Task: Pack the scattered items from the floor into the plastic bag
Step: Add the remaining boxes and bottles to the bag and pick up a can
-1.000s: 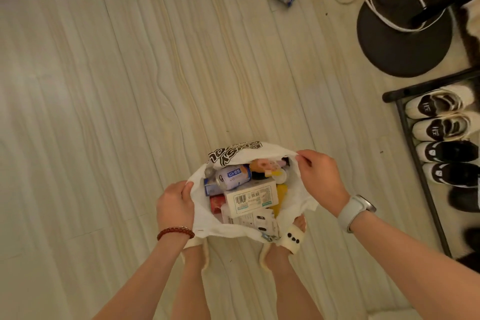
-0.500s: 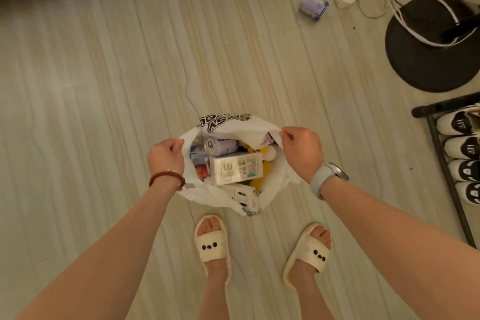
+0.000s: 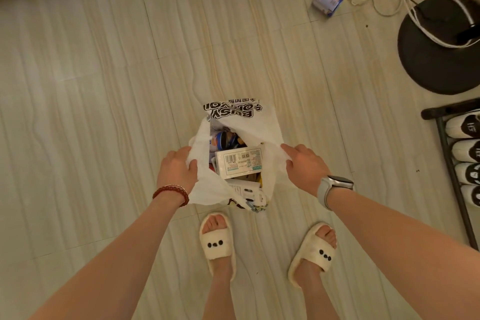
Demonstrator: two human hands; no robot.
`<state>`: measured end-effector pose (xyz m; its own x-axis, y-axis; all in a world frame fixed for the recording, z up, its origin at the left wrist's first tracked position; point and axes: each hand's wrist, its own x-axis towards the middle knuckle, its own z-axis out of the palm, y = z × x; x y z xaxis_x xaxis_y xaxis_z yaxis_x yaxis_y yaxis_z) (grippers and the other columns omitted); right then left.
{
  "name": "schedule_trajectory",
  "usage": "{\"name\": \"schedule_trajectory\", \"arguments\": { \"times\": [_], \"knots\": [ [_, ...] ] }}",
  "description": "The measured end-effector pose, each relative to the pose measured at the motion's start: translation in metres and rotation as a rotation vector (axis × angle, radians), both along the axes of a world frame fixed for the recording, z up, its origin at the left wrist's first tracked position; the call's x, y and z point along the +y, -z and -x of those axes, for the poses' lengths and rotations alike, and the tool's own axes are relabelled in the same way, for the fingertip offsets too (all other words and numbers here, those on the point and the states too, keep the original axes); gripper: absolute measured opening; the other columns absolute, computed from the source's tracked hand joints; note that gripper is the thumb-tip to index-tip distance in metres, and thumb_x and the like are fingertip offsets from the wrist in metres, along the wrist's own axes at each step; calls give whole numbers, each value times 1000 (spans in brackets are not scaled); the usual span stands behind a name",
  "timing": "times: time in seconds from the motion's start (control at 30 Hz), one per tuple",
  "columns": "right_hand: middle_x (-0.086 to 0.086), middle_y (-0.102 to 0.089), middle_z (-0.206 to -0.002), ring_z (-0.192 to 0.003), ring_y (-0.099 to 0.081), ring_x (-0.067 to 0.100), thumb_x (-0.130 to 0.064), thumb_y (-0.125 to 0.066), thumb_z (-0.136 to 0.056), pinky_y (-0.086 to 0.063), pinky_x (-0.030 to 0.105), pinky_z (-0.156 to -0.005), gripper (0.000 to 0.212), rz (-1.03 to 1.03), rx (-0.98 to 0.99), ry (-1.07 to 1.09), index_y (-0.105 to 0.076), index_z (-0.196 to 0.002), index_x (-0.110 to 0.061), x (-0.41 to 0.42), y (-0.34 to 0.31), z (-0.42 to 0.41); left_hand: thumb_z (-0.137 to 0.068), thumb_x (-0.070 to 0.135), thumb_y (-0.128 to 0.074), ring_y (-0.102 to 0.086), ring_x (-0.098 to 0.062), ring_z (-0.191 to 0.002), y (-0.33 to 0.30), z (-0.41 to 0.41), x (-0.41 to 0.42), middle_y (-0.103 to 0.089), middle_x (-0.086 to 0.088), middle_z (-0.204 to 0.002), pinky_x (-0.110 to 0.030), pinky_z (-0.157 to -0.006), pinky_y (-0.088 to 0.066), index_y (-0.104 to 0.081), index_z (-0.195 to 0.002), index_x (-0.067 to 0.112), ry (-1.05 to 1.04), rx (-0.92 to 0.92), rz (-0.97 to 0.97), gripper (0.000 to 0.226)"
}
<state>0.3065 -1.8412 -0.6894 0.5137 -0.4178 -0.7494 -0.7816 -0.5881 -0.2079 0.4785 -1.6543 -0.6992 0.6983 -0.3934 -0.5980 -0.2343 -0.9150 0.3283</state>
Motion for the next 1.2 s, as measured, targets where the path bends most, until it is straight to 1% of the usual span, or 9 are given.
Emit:
{"name": "schedule_trajectory", "arguments": {
  "times": [0.1,0.17,0.3,0.47,0.6,0.73,0.87,1.0,1.2],
  "knots": [
    [13,-44,-136,-121,-43,32,-18,-32,-95,-40,42,-97,47,-20,-20,10,-24,-142,-18,-5,-5,-3,-91,18,-47,-43,-34,-119,-7,1,-7,-46,-18,-132,-45,-98,-39,-43,-131,11,74,-9,-1,42],
    [14,-45,-136,-121,-43,33,-19,-32,-95,-41,42,-97,46,-35,-29,29,-26,-141,-17,-8,-12,-6,-91,18,-46,-43,-34,-120,-15,2,-13,-44,-18,-133,-45,-100,-38,-41,-132,11,94,28,30,43],
    [13,-40,-142,-125,-39,33,-17,-33,-95,-39,41,-100,45,13,-102,110,-28,-140,-13,-8,-40,-15,-90,17,-47,-45,-31,-119,-47,3,-26,-45,-14,-133,-44,-99,-39,-44,-130,12,72,-11,117,41],
    [12,-41,-143,-131,-36,30,-15,-35,-95,-36,40,-105,45,38,-239,270,-33,-139,-11,2,-110,-18,-89,14,-48,-47,-30,-117,-122,16,-37,-51,-13,-127,-43,-98,-39,-48,-127,10,136,-75,263,38],
    [13,-43,-141,-132,-36,29,-13,-37,-94,-31,39,-108,43,66,-342,400,-37,-137,-10,4,-173,-10,-88,16,-49,-44,-28,-121,-180,24,-46,-50,-10,-130,-44,-101,-35,-47,-128,11,226,-129,251,40],
    [12,-45,-139,-131,-37,27,-13,-39,-93,-29,37,-109,42,87,-384,471,-40,-135,-10,-12,-216,8,-88,17,-49,-43,-27,-123,-220,30,-65,-50,-9,-132,-44,-103,-32,-47,-128,13,197,-133,236,40],
    [12,-46,-138,-131,-36,27,-14,-40,-93,-29,37,-109,42,69,-381,528,-40,-135,-11,-58,-232,31,-89,20,-48,-40,-26,-126,-236,39,-111,-47,-8,-136,-43,-106,-31,-45,-129,14,205,-106,212,41],
    [12,-42,-142,-133,-33,26,-14,-39,-94,-27,35,-110,43,8,-352,574,-37,-137,-11,-130,-235,49,-89,22,-47,-38,-26,-128,-234,52,-183,-44,-9,-138,-44,-106,-32,-43,-131,14,180,-104,165,43],
    [17,-45,-139,-129,-39,31,-14,-42,-93,-33,40,-107,44,37,-282,422,-37,-137,-7,-257,-213,58,-90,27,-45,-32,-26,-131,-205,81,-305,-37,-9,-142,-43,-106,-28,-33,-137,17,172,-17,106,49]
  ]
}}
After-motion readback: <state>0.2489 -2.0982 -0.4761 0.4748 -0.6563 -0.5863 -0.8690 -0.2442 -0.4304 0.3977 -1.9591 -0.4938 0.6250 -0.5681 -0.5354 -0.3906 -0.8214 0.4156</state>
